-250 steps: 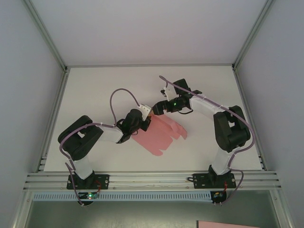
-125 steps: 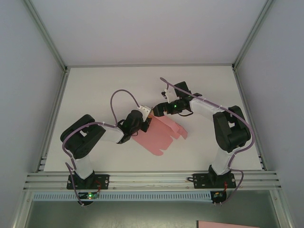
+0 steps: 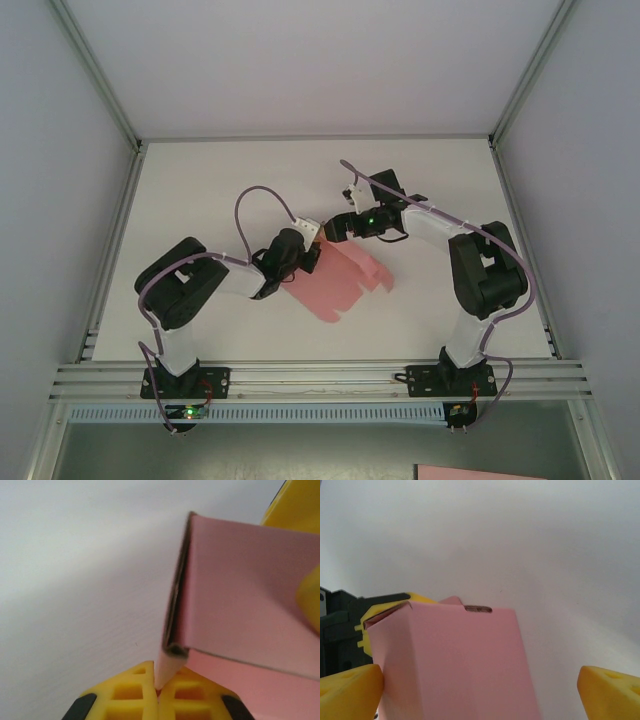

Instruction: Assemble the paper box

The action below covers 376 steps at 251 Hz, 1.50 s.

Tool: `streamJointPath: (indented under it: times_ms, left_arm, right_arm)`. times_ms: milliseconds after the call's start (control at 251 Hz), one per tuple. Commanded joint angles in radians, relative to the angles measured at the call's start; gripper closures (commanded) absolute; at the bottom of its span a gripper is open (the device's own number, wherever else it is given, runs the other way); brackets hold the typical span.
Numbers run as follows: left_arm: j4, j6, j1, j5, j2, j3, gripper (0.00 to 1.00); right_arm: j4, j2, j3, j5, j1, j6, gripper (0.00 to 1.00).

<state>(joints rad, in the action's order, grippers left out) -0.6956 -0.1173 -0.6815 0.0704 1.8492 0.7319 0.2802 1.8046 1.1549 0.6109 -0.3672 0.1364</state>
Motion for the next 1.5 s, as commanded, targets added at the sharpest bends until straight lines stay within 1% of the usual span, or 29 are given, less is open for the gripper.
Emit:
streamJointPath:
  times_ms: [0, 72, 156, 219, 319, 407, 471, 583, 638, 690, 798, 870, 930, 1030, 1177, 1281, 1337, 1496]
  left_arm:
    - [-0.101, -0.012, -0.011, 0.103, 0.005, 0.017, 1.00]
    - [-0.138, -0.017, -0.011, 0.125, -0.025, -0.021, 1.00]
    - [-0.102, -0.029, -0.012, 0.152, -0.078, -0.037, 1.00]
    - [-0.035, -0.051, -0.011, 0.184, -0.124, -0.032, 1.00]
    - [0.098, -0.115, -0.011, 0.279, -0.190, -0.005, 1.00]
    - [0.208, -0.184, -0.010, 0.360, -0.236, 0.017, 1.00]
    - [0.277, -0.241, -0.009, 0.397, -0.271, 0.033, 1.00]
    - [0.369, -0.337, -0.007, 0.388, -0.343, 0.054, 1.00]
    - [0.422, -0.378, -0.002, 0.374, -0.380, 0.073, 1.00]
    - [0.473, -0.411, 0.003, 0.373, -0.411, 0.094, 1.00]
    - [0.512, -0.418, 0.009, 0.370, -0.449, 0.118, 1.00]
    - [0.547, -0.424, 0.010, 0.365, -0.463, 0.137, 1.00]
    - [0.575, -0.417, 0.010, 0.338, -0.473, 0.153, 1.00]
    - [0.583, -0.414, 0.010, 0.312, -0.489, 0.147, 1.00]
    - [0.551, -0.398, 0.010, 0.286, -0.520, 0.107, 1.00]
    - [0.564, -0.398, 0.010, 0.276, -0.521, 0.111, 1.00]
    - [0.567, -0.398, 0.010, 0.274, -0.515, 0.117, 1.00]
    - [0.563, -0.390, 0.010, 0.237, -0.502, 0.127, 1.00]
  right_arm:
    - [0.079, -0.007, -0.026, -0.043, -0.012, -0.027, 0.02]
    - [0.059, -0.081, -0.025, -0.063, 0.003, -0.020, 0.02]
    - [0.025, -0.199, -0.029, -0.118, 0.028, -0.007, 0.02]
    - [-0.011, -0.300, -0.046, -0.175, 0.050, 0.019, 0.02]
    - [-0.046, -0.457, -0.098, -0.250, 0.083, 0.038, 0.02]
    - [-0.027, -0.574, -0.157, -0.321, 0.101, 0.039, 0.02]
    - [-0.001, -0.645, -0.204, -0.374, 0.111, 0.031, 0.02]
    - [0.011, -0.756, -0.304, -0.465, 0.146, 0.072, 0.02]
    - [-0.001, -0.802, -0.356, -0.460, 0.176, 0.084, 0.02]
    - [-0.025, -0.834, -0.401, -0.426, 0.203, 0.093, 0.02]
    - [-0.082, -0.851, -0.461, -0.354, 0.214, 0.082, 0.02]
    - [-0.121, -0.822, -0.463, -0.303, 0.212, 0.080, 0.02]
    - [-0.143, -0.784, -0.455, -0.271, 0.208, 0.074, 0.02]
    - [-0.181, -0.728, -0.441, -0.304, 0.197, 0.064, 0.02]
    - [-0.299, -0.701, -0.446, -0.402, 0.181, 0.064, 0.02]
    - [-0.355, -0.683, -0.437, -0.328, 0.156, 0.040, 0.02]
    - [-0.386, -0.671, -0.434, -0.295, 0.123, 0.027, 0.02]
    - [-0.452, -0.635, -0.434, -0.289, 0.084, 0.042, 0.02]
